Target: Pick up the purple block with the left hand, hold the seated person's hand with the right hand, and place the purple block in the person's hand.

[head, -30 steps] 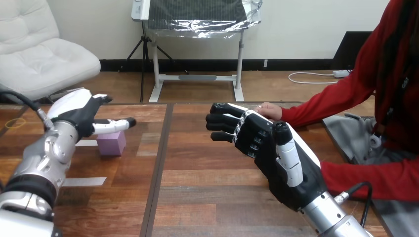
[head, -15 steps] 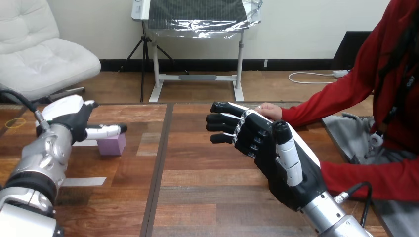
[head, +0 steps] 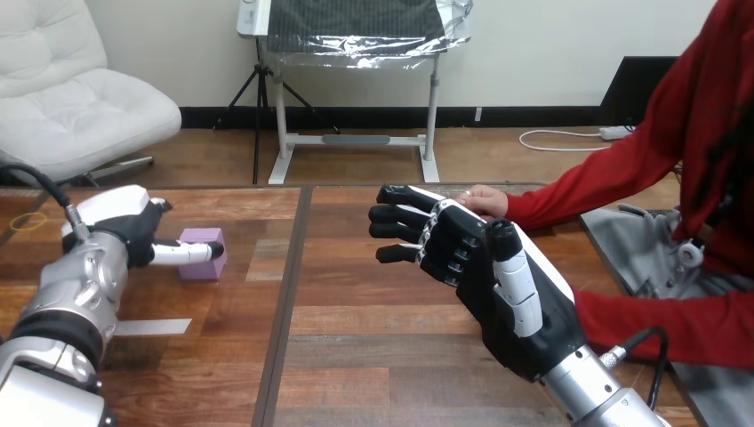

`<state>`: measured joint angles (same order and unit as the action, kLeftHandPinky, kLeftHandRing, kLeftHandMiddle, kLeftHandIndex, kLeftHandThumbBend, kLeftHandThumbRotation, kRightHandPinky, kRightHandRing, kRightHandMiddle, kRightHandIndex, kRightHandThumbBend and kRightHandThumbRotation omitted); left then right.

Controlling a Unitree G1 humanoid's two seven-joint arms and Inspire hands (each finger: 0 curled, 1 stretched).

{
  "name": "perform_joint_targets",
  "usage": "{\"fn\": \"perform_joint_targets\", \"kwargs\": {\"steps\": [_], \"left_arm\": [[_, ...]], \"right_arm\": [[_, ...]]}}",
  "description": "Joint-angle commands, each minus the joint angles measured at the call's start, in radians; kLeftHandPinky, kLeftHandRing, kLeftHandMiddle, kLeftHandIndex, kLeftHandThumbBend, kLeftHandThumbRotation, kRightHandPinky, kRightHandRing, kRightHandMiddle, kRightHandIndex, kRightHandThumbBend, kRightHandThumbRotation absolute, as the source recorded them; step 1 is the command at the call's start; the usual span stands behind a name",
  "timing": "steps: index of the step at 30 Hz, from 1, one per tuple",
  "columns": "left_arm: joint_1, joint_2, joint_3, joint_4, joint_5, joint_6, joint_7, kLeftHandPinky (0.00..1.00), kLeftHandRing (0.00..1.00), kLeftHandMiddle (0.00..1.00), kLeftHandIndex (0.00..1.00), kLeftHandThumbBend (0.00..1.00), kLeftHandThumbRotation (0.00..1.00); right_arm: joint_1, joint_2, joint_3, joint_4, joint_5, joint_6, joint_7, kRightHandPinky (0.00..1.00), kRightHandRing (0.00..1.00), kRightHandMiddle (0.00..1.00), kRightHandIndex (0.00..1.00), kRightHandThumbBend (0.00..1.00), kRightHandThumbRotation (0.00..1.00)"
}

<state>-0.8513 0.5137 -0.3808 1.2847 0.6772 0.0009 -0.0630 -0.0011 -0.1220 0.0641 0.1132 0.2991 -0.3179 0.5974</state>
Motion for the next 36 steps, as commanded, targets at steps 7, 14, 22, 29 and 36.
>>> {"fn": "perform_joint_targets", "kwargs": {"steps": [7, 14, 22, 29, 36], "left_arm": [[-0.109, 0.018, 0.001, -0.002, -0.020, -0.018, -0.046, 1.00, 0.98, 0.98, 0.93, 0.68, 0.45], [-0.114, 0.008, 0.017, -0.002, -0.043, -0.013, -0.070, 1.00, 0.99, 0.98, 0.93, 0.67, 0.35], [-0.117, 0.001, 0.011, -0.003, -0.055, -0.017, -0.073, 1.00, 1.00, 0.98, 0.92, 0.67, 0.30], [-0.116, -0.008, 0.011, -0.003, -0.063, -0.021, -0.067, 1.00, 0.99, 0.98, 0.91, 0.66, 0.28], [-0.116, -0.015, 0.003, -0.005, -0.061, -0.024, -0.060, 0.98, 0.99, 0.98, 0.91, 0.66, 0.27]], "right_arm": [[-0.023, -0.003, -0.003, -0.055, 0.004, -0.012, 0.003, 0.77, 0.83, 0.82, 0.83, 0.82, 1.00], [-0.019, -0.006, -0.002, -0.065, 0.000, -0.009, 0.003, 0.77, 0.82, 0.82, 0.83, 0.81, 1.00], [-0.015, -0.009, -0.002, -0.073, -0.002, -0.011, 0.007, 0.76, 0.82, 0.82, 0.83, 0.81, 1.00], [-0.012, -0.010, -0.002, -0.080, -0.002, -0.005, 0.005, 0.75, 0.82, 0.82, 0.83, 0.81, 1.00], [-0.011, -0.010, -0.002, -0.081, -0.004, -0.004, 0.004, 0.75, 0.82, 0.82, 0.83, 0.81, 1.00]]}}
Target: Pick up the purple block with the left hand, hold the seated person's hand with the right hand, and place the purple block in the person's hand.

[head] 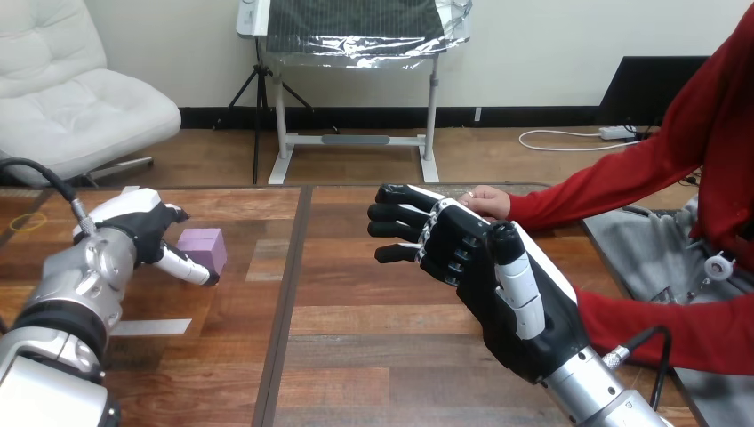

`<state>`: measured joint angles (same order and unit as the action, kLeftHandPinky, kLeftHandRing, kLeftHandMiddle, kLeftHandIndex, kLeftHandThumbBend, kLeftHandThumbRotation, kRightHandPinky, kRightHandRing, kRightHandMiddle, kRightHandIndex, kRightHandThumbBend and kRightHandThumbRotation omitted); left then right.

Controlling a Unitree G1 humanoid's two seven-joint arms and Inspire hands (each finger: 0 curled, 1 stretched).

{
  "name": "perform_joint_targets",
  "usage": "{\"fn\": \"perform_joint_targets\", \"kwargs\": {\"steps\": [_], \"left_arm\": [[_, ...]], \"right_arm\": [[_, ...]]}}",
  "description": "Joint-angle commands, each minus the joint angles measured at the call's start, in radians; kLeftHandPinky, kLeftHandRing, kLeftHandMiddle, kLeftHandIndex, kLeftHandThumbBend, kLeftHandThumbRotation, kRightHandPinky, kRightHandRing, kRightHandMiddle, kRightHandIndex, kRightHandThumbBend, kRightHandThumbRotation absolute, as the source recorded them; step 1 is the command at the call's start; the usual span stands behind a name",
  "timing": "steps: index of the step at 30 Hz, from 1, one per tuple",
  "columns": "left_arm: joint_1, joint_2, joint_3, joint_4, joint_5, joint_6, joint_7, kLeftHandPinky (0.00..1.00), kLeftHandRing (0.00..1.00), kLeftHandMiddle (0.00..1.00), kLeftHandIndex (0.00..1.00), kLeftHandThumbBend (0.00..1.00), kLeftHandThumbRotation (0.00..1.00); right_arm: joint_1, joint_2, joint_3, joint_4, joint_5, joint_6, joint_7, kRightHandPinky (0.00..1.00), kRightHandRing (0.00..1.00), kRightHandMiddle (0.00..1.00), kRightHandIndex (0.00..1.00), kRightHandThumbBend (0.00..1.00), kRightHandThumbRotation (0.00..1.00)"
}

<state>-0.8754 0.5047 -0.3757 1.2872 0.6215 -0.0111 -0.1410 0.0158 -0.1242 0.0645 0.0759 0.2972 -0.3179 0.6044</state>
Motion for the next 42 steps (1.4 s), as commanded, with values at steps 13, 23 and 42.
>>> {"fn": "perform_joint_targets", "kwargs": {"steps": [13, 23, 42], "left_arm": [[-0.093, -0.018, -0.020, -0.007, 0.011, -0.010, 0.024, 0.99, 0.99, 0.99, 0.93, 0.63, 0.31], [-0.093, -0.029, -0.017, -0.007, 0.007, 0.003, 0.031, 1.00, 0.99, 0.98, 0.93, 0.63, 0.28], [-0.079, -0.050, -0.040, -0.005, 0.032, 0.007, 0.051, 0.95, 0.96, 0.96, 0.90, 0.59, 0.12]], "right_arm": [[-0.026, -0.009, -0.001, -0.044, -0.001, -0.001, -0.001, 0.74, 0.81, 0.82, 0.82, 0.82, 1.00], [-0.026, -0.007, 0.002, -0.045, -0.004, 0.003, -0.004, 0.74, 0.81, 0.81, 0.82, 0.83, 1.00], [-0.030, -0.003, 0.001, -0.039, 0.000, -0.002, -0.004, 0.74, 0.82, 0.82, 0.84, 0.83, 1.00]]}}
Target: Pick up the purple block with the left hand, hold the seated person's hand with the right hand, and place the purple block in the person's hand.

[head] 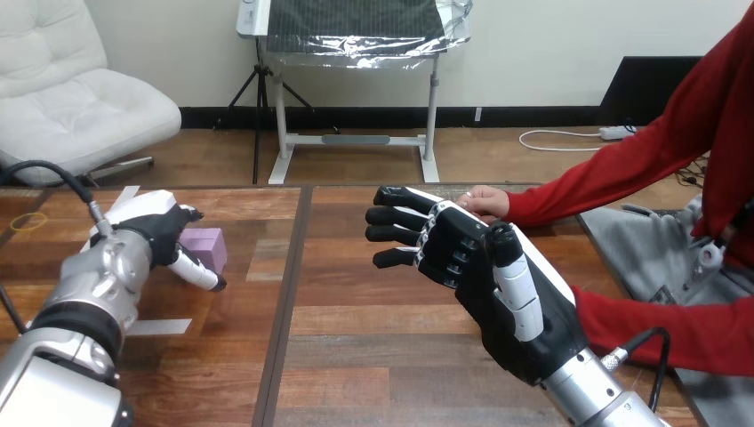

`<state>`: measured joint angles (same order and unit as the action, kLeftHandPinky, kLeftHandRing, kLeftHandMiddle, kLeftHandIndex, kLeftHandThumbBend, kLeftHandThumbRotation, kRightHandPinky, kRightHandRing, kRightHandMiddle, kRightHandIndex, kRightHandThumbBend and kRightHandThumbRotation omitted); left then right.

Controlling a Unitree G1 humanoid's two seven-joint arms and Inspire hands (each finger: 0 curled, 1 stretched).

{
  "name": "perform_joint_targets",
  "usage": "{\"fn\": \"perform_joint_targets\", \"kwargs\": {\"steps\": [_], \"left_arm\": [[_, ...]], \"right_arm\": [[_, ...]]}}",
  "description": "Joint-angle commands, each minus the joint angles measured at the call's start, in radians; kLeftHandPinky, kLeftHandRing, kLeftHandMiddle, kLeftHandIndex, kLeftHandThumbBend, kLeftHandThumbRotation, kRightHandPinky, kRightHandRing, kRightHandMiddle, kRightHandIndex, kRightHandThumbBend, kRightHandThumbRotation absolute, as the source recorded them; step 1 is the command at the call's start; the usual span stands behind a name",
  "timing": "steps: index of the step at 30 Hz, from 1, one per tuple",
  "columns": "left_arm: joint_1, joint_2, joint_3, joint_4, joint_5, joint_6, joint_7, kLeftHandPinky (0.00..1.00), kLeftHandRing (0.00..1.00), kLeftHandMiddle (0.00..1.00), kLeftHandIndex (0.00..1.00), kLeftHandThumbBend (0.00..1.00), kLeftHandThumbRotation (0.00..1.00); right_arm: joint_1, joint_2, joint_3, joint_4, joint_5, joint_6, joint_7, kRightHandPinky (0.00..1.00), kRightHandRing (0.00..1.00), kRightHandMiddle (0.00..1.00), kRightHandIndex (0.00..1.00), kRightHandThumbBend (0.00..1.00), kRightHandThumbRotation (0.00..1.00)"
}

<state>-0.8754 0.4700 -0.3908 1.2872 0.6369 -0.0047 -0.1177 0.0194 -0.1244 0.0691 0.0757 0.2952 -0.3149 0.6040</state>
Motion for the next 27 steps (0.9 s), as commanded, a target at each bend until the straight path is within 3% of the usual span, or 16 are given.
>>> {"fn": "perform_joint_targets", "kwargs": {"steps": [1, 8, 19, 27], "left_arm": [[-0.078, -0.017, -0.031, -0.005, 0.022, 0.003, 0.027, 0.94, 0.95, 0.95, 0.90, 0.59, 0.11], [-0.075, -0.027, -0.045, -0.003, 0.029, 0.007, 0.023, 0.89, 0.92, 0.92, 0.88, 0.57, 0.02], [-0.070, -0.041, -0.061, 0.002, 0.041, 0.011, 0.009, 0.79, 0.86, 0.87, 0.86, 0.57, 0.00], [-0.073, -0.050, -0.066, 0.009, 0.046, 0.022, -0.028, 0.73, 0.83, 0.84, 0.85, 0.42, 0.00]], "right_arm": [[-0.034, -0.003, -0.004, -0.039, 0.002, -0.005, -0.004, 0.74, 0.82, 0.82, 0.84, 0.83, 1.00], [-0.035, -0.003, -0.004, -0.036, 0.001, -0.006, -0.003, 0.74, 0.82, 0.82, 0.84, 0.84, 1.00], [-0.032, -0.002, -0.001, -0.037, -0.008, -0.013, -0.007, 0.74, 0.82, 0.82, 0.83, 0.85, 1.00], [-0.029, -0.004, -0.001, -0.042, -0.004, -0.006, -0.005, 0.74, 0.82, 0.82, 0.83, 0.85, 1.00]]}}
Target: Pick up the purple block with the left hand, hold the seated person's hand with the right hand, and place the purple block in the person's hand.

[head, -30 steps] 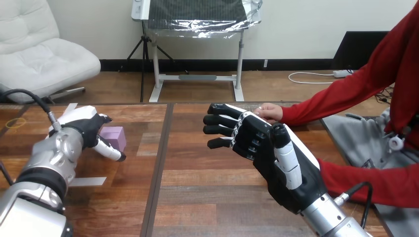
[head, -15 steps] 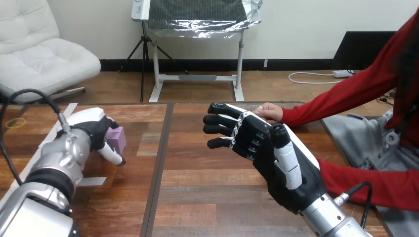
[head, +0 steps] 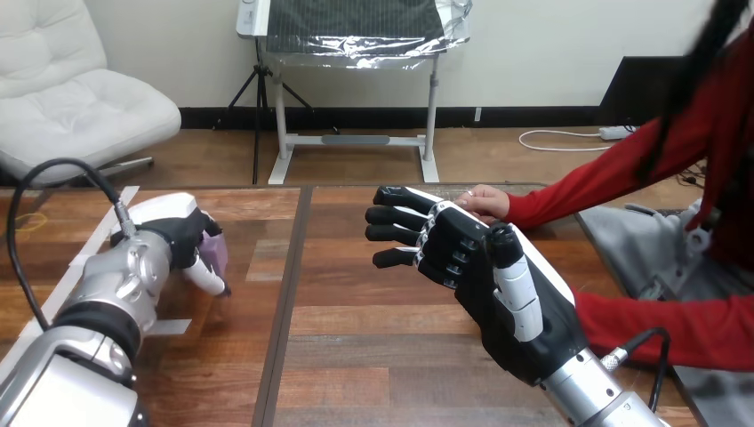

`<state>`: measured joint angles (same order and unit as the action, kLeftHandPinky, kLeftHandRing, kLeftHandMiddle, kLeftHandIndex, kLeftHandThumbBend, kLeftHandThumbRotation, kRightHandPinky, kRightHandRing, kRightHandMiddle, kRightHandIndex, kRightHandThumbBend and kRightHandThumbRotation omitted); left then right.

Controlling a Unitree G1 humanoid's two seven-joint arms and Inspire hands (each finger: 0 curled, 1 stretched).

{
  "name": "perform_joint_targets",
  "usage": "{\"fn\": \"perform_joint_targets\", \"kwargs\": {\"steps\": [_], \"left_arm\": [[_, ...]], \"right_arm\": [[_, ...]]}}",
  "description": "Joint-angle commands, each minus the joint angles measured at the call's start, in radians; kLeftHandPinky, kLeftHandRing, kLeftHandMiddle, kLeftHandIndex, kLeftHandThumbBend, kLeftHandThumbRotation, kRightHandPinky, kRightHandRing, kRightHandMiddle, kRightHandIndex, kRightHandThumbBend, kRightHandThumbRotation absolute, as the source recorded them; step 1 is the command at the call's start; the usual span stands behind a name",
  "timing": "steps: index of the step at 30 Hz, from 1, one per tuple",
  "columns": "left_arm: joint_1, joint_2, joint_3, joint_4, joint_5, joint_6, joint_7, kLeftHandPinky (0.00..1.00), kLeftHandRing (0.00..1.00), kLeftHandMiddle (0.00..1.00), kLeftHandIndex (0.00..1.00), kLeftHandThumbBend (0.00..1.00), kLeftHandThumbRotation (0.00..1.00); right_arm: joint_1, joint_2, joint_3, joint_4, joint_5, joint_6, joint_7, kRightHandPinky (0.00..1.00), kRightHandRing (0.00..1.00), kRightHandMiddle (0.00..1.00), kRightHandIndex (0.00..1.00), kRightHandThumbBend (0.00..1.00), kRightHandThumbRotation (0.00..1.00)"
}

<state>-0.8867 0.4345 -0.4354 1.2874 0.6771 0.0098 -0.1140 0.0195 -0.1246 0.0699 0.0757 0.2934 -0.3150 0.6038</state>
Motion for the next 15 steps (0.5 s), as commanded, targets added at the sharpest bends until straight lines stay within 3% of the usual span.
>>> {"fn": "perform_joint_targets", "kwargs": {"steps": [1, 5, 15], "left_arm": [[-0.062, -0.017, -0.020, 0.009, 0.004, 0.011, -0.038, 0.73, 0.83, 0.84, 0.86, 0.41, 0.00], [-0.061, -0.022, -0.019, 0.010, 0.002, 0.019, -0.044, 0.71, 0.84, 0.84, 0.86, 0.36, 0.00], [-0.058, -0.026, -0.022, 0.010, 0.004, 0.022, -0.047, 0.70, 0.84, 0.84, 0.86, 0.33, 0.00]], "right_arm": [[-0.029, -0.003, -0.002, -0.041, -0.002, -0.007, -0.004, 0.74, 0.82, 0.82, 0.83, 0.85, 1.00], [-0.029, -0.003, -0.002, -0.039, -0.002, -0.011, -0.003, 0.74, 0.82, 0.82, 0.83, 0.85, 1.00], [-0.027, -0.002, -0.002, -0.042, -0.003, -0.012, -0.005, 0.73, 0.81, 0.81, 0.83, 0.85, 1.00]]}}
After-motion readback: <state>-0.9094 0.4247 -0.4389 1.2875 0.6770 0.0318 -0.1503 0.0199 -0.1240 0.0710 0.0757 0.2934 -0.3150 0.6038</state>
